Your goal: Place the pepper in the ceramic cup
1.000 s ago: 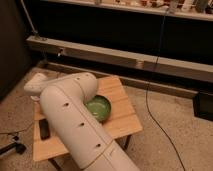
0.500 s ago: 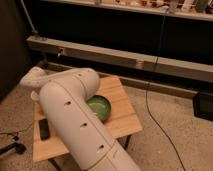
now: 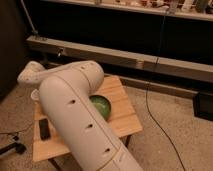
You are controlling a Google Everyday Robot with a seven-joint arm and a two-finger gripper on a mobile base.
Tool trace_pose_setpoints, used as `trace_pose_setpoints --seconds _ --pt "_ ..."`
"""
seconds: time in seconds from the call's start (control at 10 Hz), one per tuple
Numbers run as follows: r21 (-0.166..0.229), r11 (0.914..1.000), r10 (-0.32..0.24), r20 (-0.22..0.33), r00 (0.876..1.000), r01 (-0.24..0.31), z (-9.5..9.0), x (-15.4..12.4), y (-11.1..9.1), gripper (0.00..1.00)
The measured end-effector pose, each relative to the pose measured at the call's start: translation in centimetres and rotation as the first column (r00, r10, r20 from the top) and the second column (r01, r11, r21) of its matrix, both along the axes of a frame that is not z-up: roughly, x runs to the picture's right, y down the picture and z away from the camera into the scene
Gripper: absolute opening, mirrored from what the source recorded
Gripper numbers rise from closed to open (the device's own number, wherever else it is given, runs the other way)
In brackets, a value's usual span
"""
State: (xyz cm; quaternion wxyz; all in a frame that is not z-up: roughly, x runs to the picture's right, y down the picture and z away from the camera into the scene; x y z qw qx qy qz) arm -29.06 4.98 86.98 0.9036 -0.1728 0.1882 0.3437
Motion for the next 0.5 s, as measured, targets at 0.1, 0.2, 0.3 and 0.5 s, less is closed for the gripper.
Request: trace_pose_setpoints --seconds 0.1,0.2,0.3,0.5 --pt "0.020 0.9998 -0.004 0.024 1.000 0.004 -1.3 -0.7 -0.6 0.20" --pt "0.044 0.9991 -0.004 0.050 0.999 0.002 -3.2 -1.2 -1.5 0.20" --pt "0.065 0.9979 -0.006 0.066 0.998 0.002 -4.9 -1.3 -2.4 0.20" --pt "0.109 0.9939 -0.025 0.084 0.996 0.015 -8.0 -1.2 -3.9 0.20"
